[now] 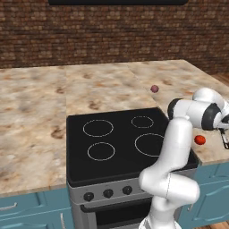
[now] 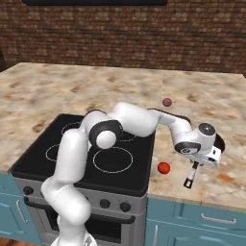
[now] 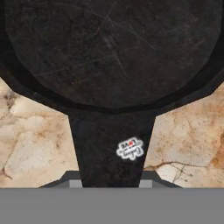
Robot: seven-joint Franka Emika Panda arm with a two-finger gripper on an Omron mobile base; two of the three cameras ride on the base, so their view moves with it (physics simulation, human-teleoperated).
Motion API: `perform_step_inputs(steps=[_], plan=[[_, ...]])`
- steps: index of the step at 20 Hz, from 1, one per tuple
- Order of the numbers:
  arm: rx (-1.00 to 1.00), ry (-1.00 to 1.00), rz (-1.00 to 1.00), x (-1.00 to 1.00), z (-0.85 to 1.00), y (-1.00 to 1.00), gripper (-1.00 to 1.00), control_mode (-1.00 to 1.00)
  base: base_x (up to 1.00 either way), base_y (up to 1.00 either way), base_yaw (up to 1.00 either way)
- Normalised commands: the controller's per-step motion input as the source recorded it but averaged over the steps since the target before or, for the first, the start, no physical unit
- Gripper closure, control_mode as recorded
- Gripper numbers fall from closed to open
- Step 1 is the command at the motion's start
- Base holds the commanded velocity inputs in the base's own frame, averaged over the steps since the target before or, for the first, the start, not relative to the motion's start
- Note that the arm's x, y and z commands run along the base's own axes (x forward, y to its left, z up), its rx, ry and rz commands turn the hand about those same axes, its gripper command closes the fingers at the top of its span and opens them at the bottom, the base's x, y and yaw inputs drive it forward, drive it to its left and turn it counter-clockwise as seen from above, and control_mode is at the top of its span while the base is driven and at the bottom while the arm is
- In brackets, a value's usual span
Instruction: Place the pan on the front right burner on the stove. Then place the tomato and the onion in the pan and turn on the front right burner.
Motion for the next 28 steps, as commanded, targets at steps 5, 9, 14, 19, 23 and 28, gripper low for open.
perform_step_inputs(steps=[5,9,14,19,23,28], plan=[[-0.06,-0.09,0.0,-0.28,0.62,0.17,1.0,-1.0,0.0,0.0,0.0],[-0.07,0.0,0.0,-0.13,0.65,0.36,1.0,-1.0,0.0,0.0,0.0],[-0.09,0.0,0.0,-0.06,0.55,0.5,1.0,-1.0,0.0,0.0,0.0],[-0.08,0.0,0.02,-0.11,0.34,0.52,1.0,-1.0,0.0,0.0,0.0],[-0.04,0.0,0.07,-0.13,0.13,0.55,1.0,-1.0,0.0,0.0,0.0],[-0.03,0.0,0.1,-0.18,0.03,0.58,1.0,-1.0,0.0,0.0,0.0]])
